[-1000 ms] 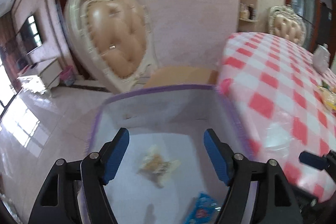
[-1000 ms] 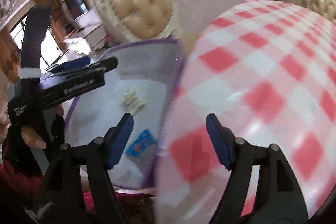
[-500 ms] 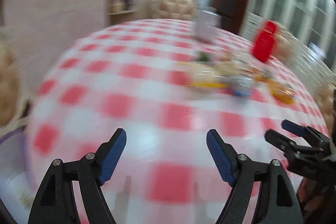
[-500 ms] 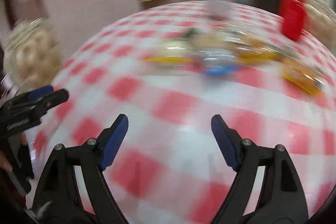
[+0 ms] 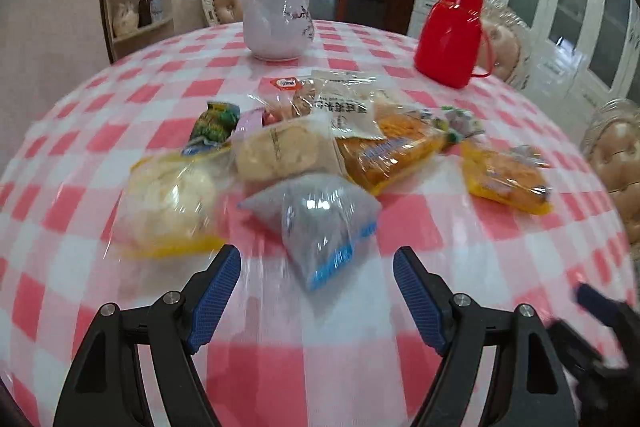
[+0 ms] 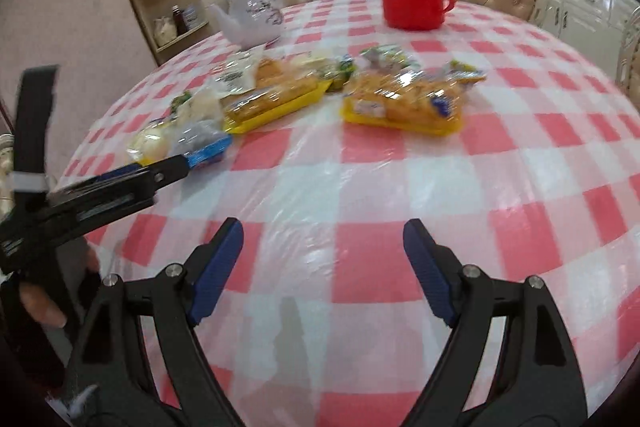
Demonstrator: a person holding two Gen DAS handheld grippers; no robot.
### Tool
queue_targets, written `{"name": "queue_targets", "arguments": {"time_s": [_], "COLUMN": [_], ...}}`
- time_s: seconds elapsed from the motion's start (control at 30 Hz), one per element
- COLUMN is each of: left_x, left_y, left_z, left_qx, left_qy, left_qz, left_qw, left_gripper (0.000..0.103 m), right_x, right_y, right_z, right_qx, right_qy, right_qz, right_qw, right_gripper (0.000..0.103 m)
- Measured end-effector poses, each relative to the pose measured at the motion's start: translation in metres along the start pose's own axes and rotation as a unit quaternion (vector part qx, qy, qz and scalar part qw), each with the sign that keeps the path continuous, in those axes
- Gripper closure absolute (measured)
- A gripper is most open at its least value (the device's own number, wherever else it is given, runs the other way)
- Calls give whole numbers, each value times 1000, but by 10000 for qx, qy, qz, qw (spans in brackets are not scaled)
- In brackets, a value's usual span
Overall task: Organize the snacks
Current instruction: 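Grasp the clear bag of dark snacks with the left tool while the right tool grasps the yellow bread loaf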
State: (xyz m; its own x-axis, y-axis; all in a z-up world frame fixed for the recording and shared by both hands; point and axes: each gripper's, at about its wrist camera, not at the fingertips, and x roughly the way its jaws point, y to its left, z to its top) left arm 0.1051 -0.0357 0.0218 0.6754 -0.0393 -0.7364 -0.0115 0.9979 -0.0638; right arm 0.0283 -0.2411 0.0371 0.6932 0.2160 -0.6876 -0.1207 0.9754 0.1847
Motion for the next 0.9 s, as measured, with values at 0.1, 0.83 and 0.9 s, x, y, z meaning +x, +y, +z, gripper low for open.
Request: {"name": "queue_targets", "arguments": {"time_s": [0.1, 0.83, 0.9], "left_x": [17, 45, 44], "left_y": [3, 22, 24], "left_z": [10, 24, 24], "left_qx": [-29, -128, -198], "left_qy": [53, 309, 290], "left_qz": [136, -603, -652], "left_qw": [9999, 9976, 9973], "left_gripper": [24, 18, 18], "right_x": [4, 131, 133], "right_y": [-22, -43, -42], "right_z": [5, 129, 119], "right_qx": [161, -1656, -1932], "right_qy": [-37, 961, 1045], "right_qz": [-122, 387, 431], "right_qw": [9998, 9807, 9746], "right_gripper": [12, 4, 4]}}
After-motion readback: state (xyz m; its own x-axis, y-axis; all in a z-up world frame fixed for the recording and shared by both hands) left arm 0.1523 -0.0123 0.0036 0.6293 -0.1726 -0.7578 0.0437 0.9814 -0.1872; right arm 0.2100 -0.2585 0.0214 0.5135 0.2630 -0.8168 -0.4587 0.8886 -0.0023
